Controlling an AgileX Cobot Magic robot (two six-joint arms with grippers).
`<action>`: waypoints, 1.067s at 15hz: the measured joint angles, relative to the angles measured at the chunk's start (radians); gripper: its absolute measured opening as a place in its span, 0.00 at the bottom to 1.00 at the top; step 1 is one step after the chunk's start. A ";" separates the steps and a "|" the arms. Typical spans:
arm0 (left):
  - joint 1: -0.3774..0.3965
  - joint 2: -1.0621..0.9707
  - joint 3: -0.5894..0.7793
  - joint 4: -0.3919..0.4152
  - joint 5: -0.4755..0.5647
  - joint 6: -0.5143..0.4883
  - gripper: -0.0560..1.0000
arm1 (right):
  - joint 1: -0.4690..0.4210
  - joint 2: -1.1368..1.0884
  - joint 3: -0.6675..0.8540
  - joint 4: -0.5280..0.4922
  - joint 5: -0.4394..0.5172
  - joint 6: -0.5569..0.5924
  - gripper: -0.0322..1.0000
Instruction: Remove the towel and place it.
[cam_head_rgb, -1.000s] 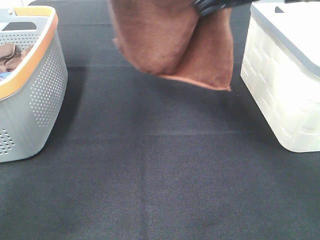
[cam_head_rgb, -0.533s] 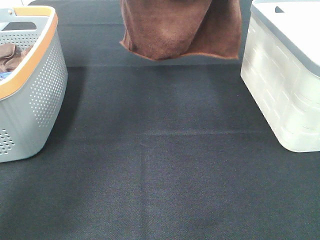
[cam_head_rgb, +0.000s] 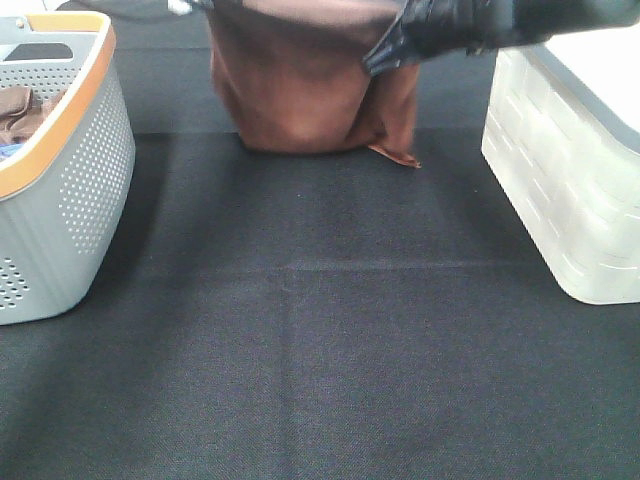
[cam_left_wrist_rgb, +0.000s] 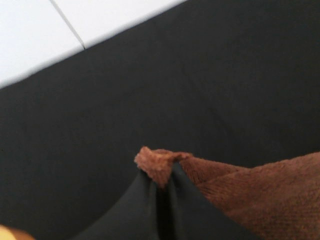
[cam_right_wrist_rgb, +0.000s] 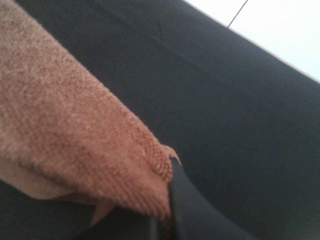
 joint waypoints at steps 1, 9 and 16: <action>0.000 0.007 0.000 -0.045 0.058 0.000 0.06 | 0.000 0.012 0.000 0.062 0.000 -0.024 0.03; -0.008 0.012 0.000 -0.409 0.444 0.206 0.06 | 0.004 -0.014 0.216 0.131 -0.078 -0.184 0.03; -0.098 0.012 0.000 -0.480 0.839 0.297 0.06 | 0.006 -0.155 0.505 0.134 -0.017 -0.123 0.03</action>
